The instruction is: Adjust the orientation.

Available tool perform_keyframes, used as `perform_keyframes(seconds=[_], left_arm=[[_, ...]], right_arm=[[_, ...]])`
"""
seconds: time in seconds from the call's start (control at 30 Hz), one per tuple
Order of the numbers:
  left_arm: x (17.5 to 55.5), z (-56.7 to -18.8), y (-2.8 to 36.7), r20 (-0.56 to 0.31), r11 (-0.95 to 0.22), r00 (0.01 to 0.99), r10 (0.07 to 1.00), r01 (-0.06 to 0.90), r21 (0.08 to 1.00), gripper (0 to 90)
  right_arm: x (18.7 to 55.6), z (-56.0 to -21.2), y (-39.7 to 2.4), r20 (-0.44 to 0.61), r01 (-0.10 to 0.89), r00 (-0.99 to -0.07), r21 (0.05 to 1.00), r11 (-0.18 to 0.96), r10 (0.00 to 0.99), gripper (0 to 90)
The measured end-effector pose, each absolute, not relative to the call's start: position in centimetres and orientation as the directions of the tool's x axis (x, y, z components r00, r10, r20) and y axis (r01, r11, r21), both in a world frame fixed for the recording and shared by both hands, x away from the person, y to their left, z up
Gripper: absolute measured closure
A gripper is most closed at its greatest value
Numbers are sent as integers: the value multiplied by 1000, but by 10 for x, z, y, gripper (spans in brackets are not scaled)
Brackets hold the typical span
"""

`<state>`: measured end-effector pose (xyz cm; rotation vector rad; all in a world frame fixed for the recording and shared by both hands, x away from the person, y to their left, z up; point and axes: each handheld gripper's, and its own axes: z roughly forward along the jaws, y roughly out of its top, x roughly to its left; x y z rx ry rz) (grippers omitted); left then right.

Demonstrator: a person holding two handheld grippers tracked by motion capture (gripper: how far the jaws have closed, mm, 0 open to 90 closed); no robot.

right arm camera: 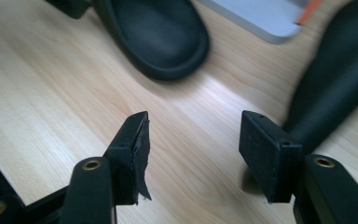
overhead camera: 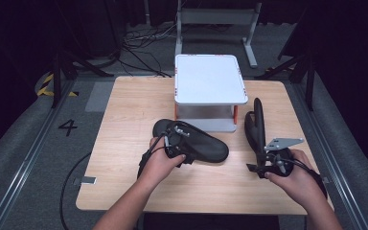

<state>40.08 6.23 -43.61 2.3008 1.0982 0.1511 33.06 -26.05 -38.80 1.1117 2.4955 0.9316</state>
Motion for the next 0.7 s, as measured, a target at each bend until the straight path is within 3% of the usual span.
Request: perform_keyframes(seconds=[0.23,0.7], left_arm=[[391,-428,86,-35,-535,643,765,665,521,258],[370,-422,147,-47,-404,504,863,741,536,261]], right_arm=[[352,-400,-229,20,546,-709,649,531,705,411],[382,-439,-155,27,448,-822,647,617,568,382]])
